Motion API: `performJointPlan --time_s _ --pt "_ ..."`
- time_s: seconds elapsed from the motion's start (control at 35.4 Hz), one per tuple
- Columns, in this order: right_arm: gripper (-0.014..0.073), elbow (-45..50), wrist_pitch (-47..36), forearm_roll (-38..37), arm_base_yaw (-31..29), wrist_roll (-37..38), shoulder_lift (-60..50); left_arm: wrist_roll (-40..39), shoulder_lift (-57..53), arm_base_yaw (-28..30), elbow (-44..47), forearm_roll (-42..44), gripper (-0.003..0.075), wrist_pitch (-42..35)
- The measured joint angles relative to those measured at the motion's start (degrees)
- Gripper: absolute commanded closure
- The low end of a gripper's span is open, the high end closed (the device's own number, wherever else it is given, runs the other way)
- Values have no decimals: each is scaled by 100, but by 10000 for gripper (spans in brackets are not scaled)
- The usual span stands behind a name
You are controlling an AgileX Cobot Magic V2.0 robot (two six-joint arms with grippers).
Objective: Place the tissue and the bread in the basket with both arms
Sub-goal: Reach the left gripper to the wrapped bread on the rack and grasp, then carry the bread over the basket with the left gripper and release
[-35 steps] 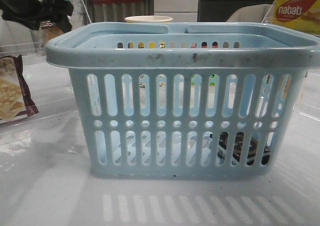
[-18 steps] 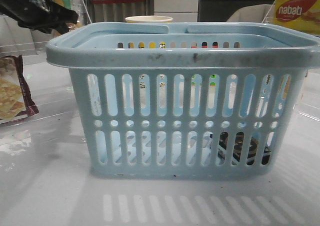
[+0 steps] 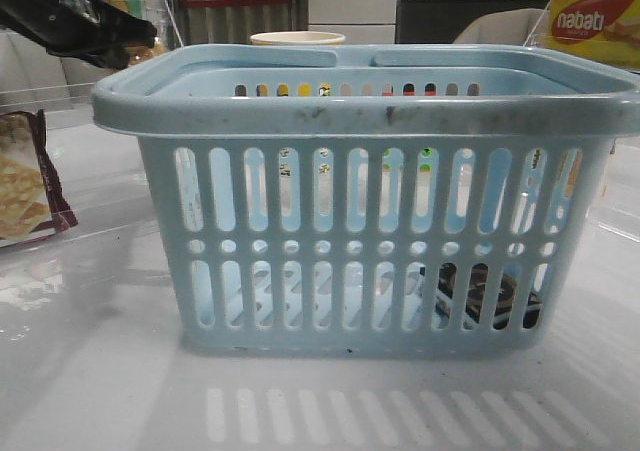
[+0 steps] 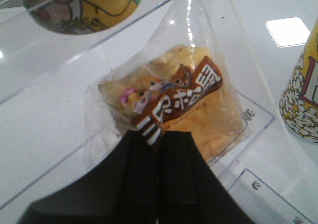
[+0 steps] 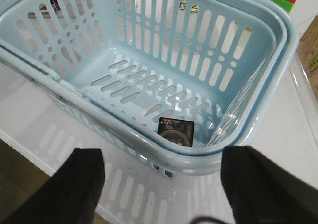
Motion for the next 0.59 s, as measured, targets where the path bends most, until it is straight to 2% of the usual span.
performJointPlan --time_s 0.34,0.59 --pt "3 0 9 0 0 0 0 0 -753 -107 0 0 629 443" --pt "3 0 9 0 0 0 0 0 -1508 -408 0 0 629 1363"
